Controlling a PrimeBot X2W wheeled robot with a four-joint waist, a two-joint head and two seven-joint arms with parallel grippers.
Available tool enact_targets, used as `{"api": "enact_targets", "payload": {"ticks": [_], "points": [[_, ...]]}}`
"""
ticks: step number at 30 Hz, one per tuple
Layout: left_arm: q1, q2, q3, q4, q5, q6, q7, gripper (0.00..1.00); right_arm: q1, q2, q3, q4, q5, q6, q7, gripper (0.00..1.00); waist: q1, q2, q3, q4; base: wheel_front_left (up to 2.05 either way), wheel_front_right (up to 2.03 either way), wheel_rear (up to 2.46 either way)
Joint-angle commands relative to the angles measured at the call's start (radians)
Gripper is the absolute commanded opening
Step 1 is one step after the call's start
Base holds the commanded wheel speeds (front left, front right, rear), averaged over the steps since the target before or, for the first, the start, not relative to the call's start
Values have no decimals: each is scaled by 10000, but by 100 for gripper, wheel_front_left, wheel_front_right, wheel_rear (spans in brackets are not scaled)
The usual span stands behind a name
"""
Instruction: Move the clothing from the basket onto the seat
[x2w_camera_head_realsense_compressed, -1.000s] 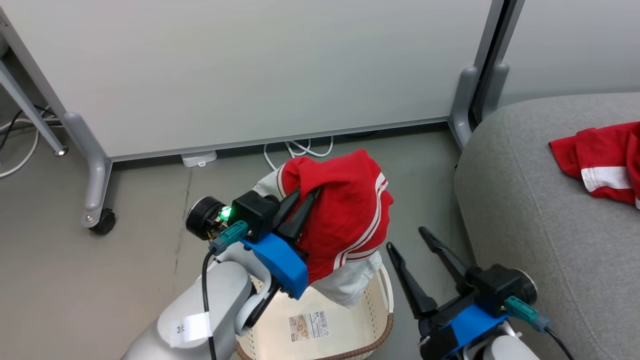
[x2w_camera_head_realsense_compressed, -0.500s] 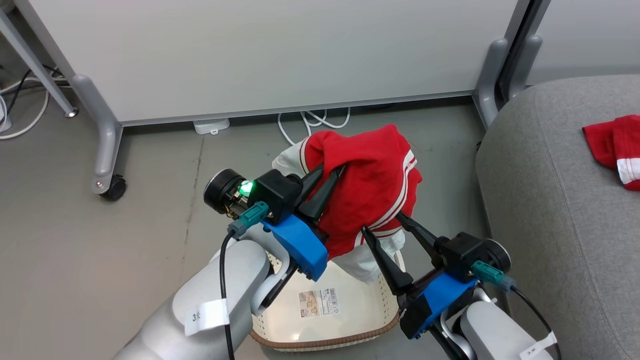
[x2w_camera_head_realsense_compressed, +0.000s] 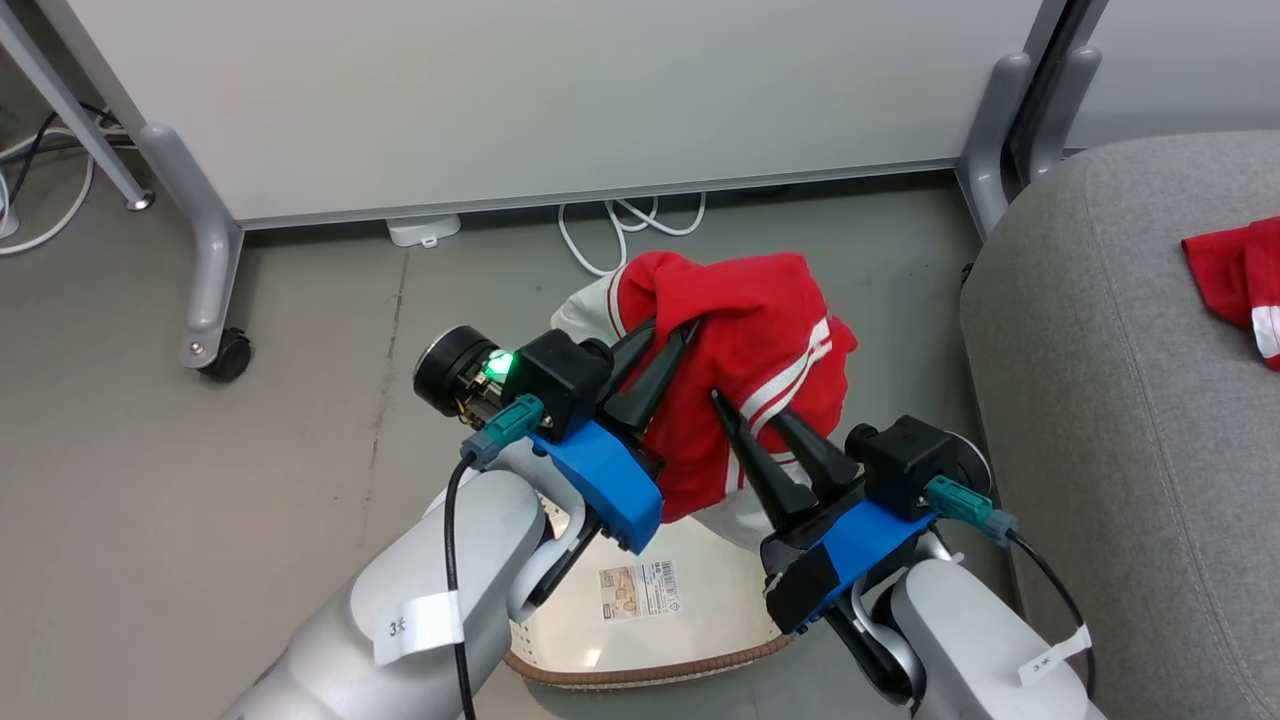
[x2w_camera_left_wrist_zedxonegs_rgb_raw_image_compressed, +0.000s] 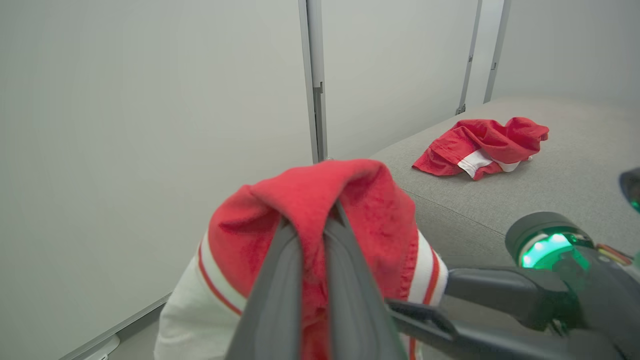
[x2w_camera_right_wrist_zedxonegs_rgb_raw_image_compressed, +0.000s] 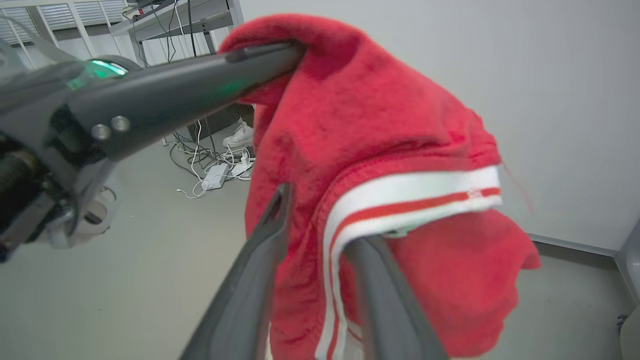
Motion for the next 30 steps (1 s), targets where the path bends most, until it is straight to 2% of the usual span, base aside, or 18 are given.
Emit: {"api": "enact_targets", "payload": {"ticks": [1,20,21,22,30], "points": [[-162,-16,46,20,51,-20,-63,0,-195,29,-2,18,-65,1,-5,0,-1,-1,9,-2,0,0,0],[-100,-46,185,118,120,-62,-85,0,-136,62,-45,-1,-123,1,-5,0,-1,-1,0,-106,0,0,0],[-106,-50,201,128,133,-13,-86,26,-140,50,-45,-12,-130,1,-5,0,-1,-1,7,-110,0,0,0],[-135,-53,242,73,194,45,-85,100,-135,38,-43,-26,-135,1,-5,0,-1,-1,12,-114,0,0,0],[20,-25,359,-44,353,137,-80,100,-17,-57,-29,-118,-160,1,-7,0,-1,-1,30,-160,0,0,0]]}}
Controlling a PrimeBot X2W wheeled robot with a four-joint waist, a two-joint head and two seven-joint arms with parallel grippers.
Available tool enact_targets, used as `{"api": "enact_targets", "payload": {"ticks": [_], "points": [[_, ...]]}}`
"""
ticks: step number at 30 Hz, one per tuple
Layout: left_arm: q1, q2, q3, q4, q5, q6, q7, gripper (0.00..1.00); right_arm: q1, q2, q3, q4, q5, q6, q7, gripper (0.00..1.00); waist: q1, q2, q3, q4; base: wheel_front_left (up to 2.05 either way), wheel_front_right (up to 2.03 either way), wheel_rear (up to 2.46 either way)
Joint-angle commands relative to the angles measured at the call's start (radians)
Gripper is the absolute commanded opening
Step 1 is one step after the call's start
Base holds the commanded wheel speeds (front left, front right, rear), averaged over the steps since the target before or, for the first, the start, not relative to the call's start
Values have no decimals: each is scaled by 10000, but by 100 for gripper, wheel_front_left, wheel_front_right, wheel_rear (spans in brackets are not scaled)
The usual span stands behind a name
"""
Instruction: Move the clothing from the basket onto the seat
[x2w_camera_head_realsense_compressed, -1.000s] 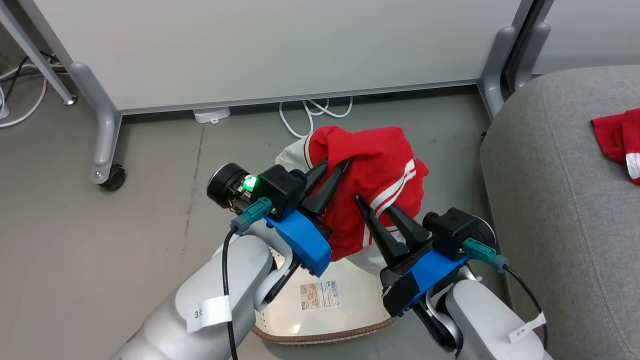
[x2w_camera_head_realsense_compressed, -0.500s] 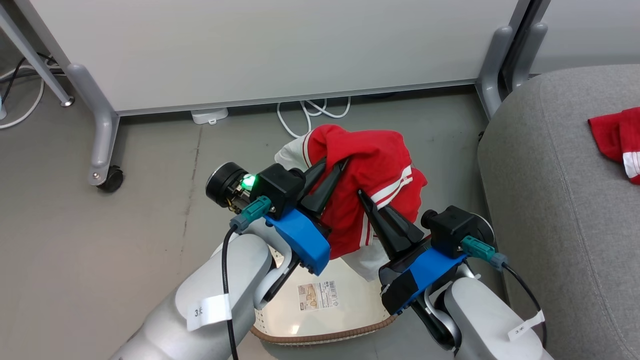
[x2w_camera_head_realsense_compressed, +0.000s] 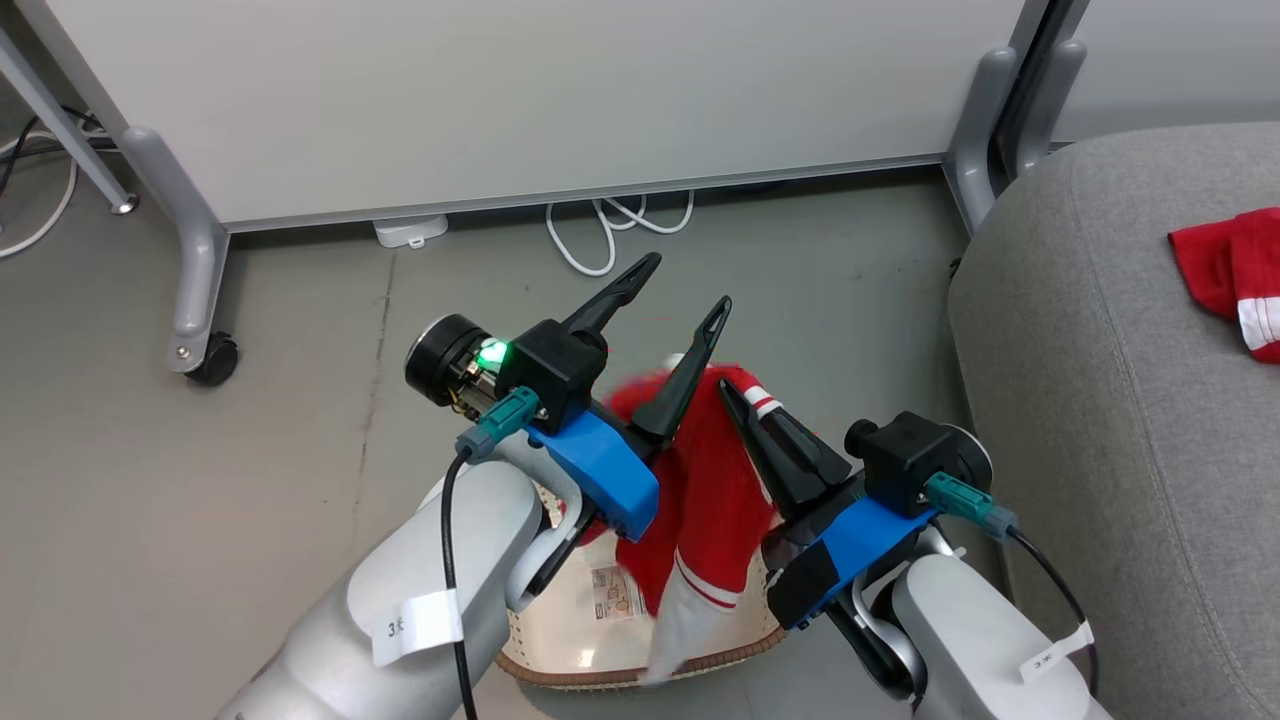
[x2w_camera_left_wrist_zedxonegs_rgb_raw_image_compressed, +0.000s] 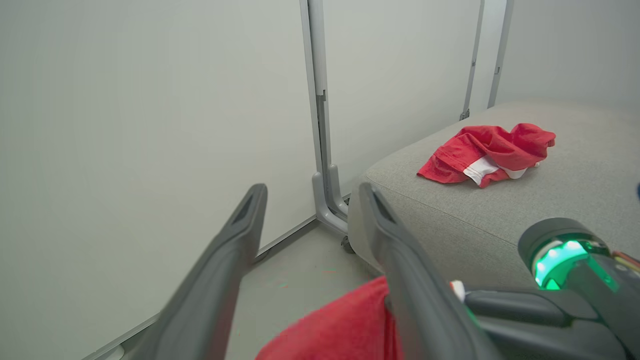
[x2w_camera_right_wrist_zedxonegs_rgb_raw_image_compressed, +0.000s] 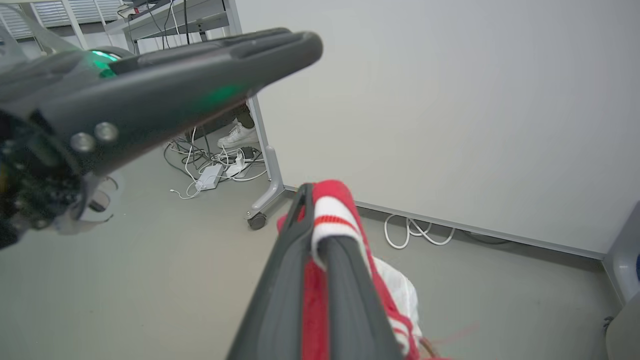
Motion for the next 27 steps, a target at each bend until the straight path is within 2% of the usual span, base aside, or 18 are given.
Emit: {"api": "enact_targets", "payload": {"ticks": [1,14,27], "points": [[47,43,63,-32,46,45,-51,100,64,-60,-21,-81,-12,1,-8,0,0,0,5,-16,0,0,0],[42,118,112,-146,349,151,-51,100,58,-294,-646,-500,-278,1,-10,0,0,0,300,-575,0,0,0],[-360,274,-36,-403,721,73,-52,100,-89,-651,-2344,-1718,-710,1,-10,0,0,0,1238,-2062,0,0,0]]}}
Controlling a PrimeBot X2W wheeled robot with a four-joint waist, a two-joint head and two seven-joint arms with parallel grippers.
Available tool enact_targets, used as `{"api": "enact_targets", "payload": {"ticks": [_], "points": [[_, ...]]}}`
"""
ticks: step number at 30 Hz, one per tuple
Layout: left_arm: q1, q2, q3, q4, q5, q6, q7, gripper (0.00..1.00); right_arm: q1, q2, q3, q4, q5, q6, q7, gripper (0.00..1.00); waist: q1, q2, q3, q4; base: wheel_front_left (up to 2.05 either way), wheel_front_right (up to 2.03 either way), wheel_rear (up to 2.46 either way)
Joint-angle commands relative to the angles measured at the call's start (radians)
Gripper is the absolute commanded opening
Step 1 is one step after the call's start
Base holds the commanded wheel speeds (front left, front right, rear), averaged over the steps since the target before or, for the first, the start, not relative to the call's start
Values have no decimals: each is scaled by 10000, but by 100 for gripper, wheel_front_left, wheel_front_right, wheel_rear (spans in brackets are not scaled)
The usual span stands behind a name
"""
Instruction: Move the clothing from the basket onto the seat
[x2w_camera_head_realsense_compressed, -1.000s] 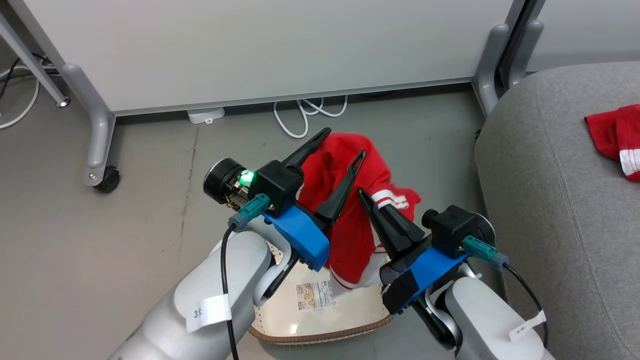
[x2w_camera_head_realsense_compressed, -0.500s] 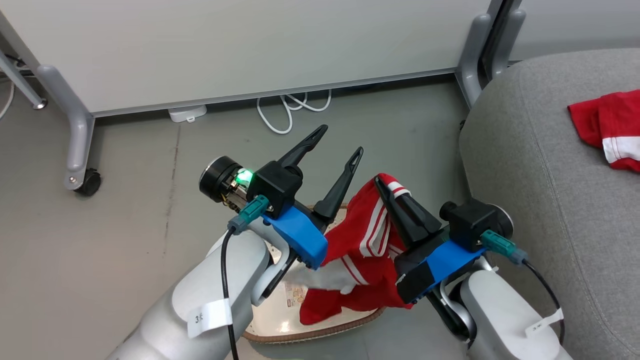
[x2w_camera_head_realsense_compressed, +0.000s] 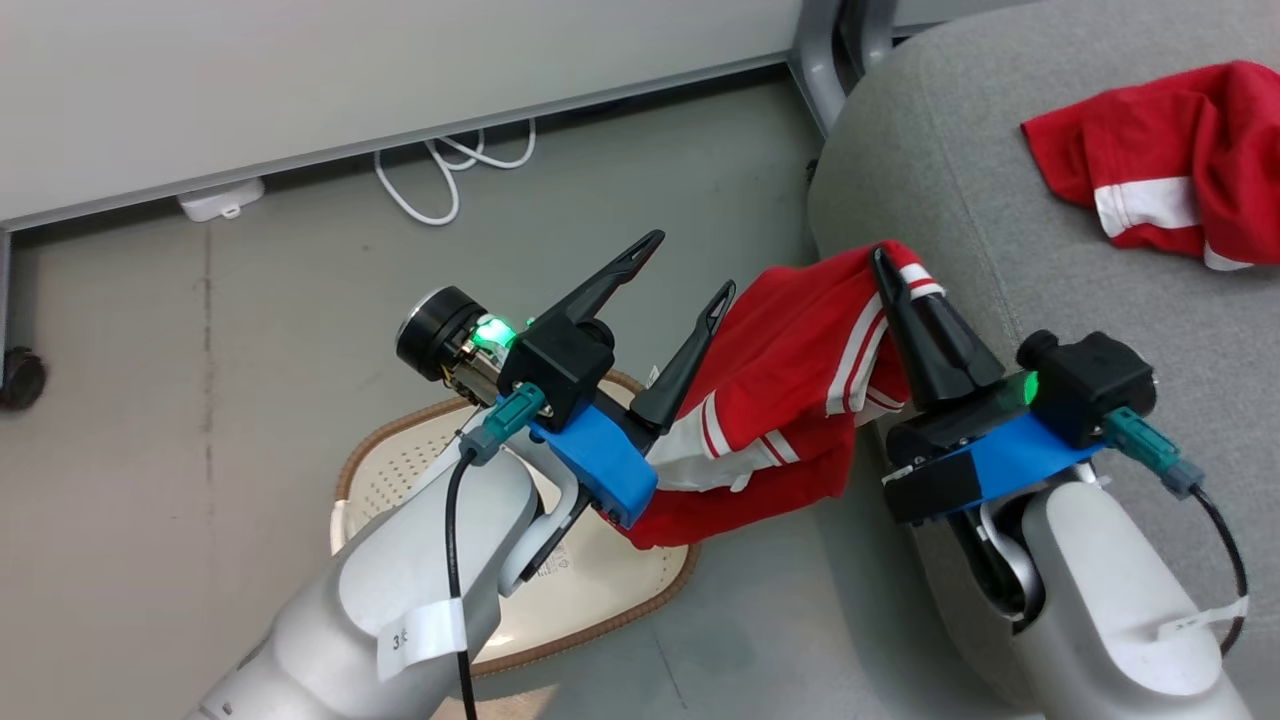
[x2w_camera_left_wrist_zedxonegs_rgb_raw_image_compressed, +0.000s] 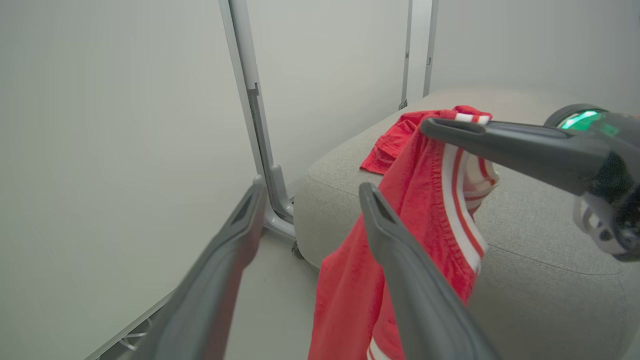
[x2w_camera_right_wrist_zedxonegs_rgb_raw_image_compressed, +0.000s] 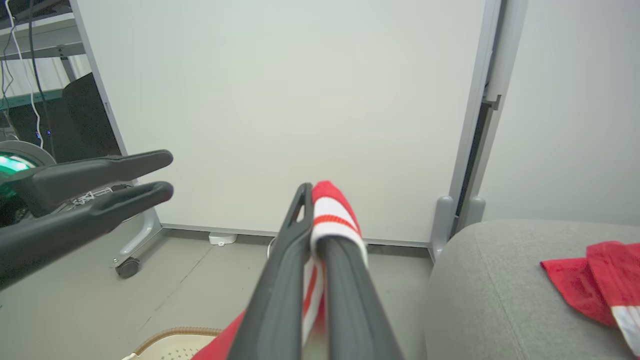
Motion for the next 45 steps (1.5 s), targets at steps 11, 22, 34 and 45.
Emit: {"api": "enact_targets", "payload": {"ticks": [11,22,34,45], "points": [[-250,52,-226,-170,219,-136,-50,100,439,-360,-1295,-900,-249,1,-10,0,0,0,687,-1180,0,0,0],[-268,35,-338,-192,314,-174,-50,100,763,-276,-1933,-1152,-369,1,-12,0,0,0,867,-1482,0,0,0],[-879,268,-290,-470,614,-41,38,100,-1412,-33,-2518,-1739,-441,1,-10,0,0,0,1928,-1345,0,0,0],[-1920,744,-349,-1137,1111,55,479,100,-5383,-1779,-4677,-2544,-395,1,-10,0,0,0,3955,-1263,0,0,0]]}}
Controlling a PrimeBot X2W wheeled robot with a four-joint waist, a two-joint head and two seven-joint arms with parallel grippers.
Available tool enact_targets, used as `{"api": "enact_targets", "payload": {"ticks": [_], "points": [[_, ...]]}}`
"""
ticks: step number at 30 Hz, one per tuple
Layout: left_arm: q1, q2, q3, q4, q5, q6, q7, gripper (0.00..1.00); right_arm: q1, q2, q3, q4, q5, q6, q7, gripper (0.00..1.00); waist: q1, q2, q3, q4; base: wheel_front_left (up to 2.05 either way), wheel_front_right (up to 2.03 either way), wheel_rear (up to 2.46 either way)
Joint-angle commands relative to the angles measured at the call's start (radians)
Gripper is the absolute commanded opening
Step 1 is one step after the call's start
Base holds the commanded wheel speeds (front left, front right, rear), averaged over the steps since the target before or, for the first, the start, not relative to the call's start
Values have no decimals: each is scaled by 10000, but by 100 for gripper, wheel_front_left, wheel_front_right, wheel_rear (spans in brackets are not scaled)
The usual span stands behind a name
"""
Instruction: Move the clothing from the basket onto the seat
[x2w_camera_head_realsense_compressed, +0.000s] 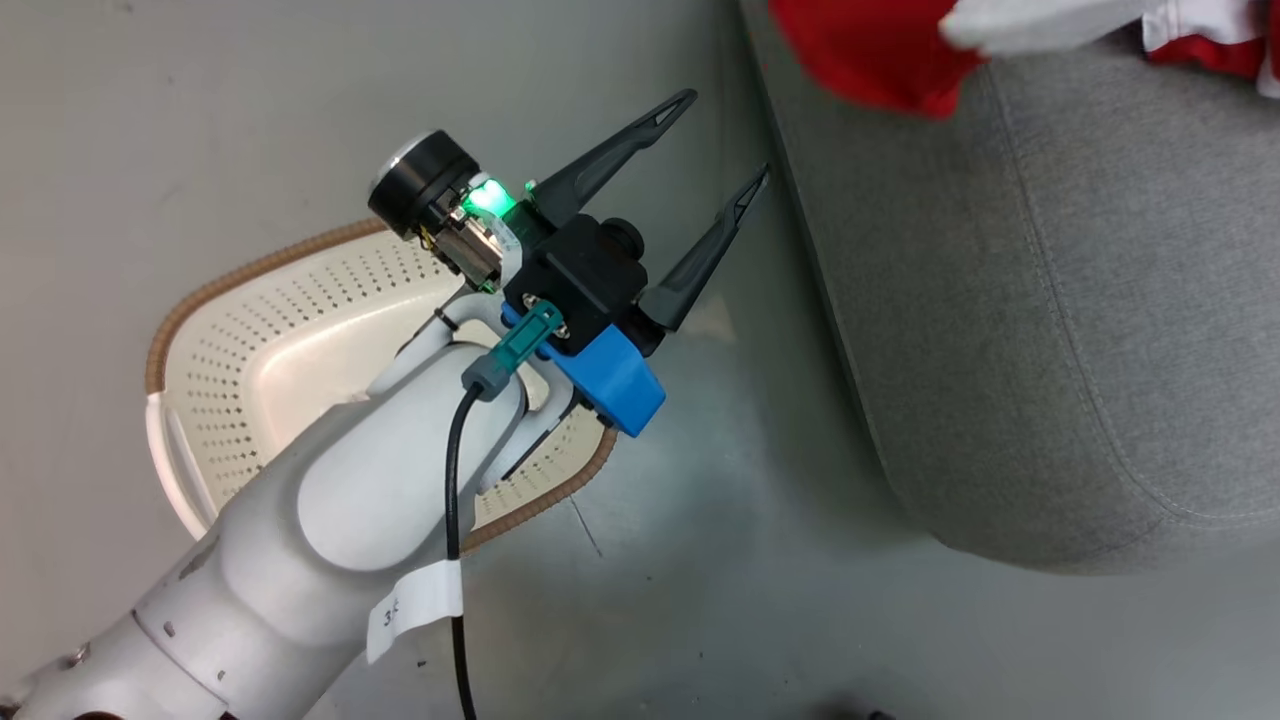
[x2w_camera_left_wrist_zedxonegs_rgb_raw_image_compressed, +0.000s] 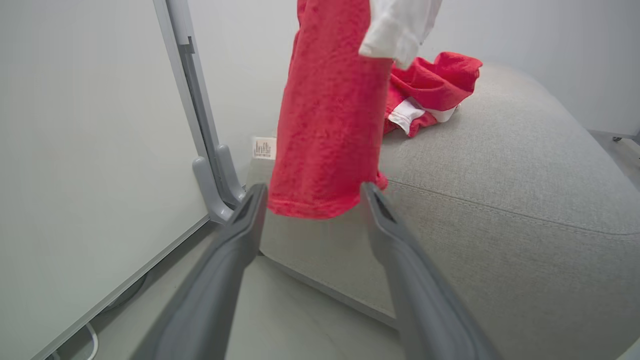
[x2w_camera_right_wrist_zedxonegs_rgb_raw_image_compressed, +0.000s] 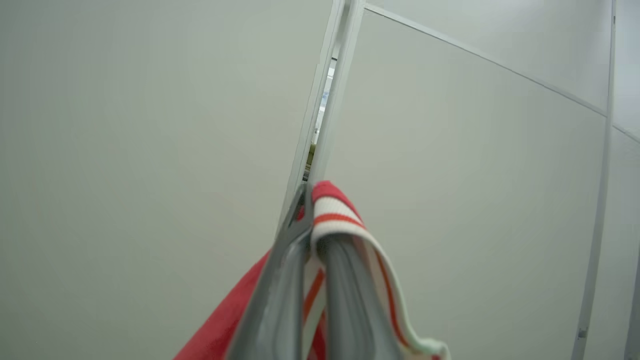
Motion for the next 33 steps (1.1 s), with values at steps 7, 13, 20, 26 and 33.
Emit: {"api": "enact_targets", "payload": {"ticks": [7,13,20,26,33], "points": [[-565,247,-92,-391,263,55,192,100,-1210,-2131,-1554,467,68,-1,-7,0,-1,0,1255,31,0,0,0],[-705,308,-180,-610,338,64,291,100,-413,-2869,-2552,1384,-121,1,-5,0,-1,0,1601,47,0,0,0],[-712,492,-236,-782,341,106,391,100,516,-2481,-2361,2536,-557,-1,-8,0,-1,0,1799,-9,0,0,0],[-847,576,-253,-984,356,160,503,100,956,-2065,-2036,3941,-840,1,-6,0,-1,0,1992,112,0,0,0],[-856,673,-255,-1116,321,248,532,100,1152,-1418,-1748,5389,-1086,-1,-8,0,-1,0,2026,153,0,0,0]]}}
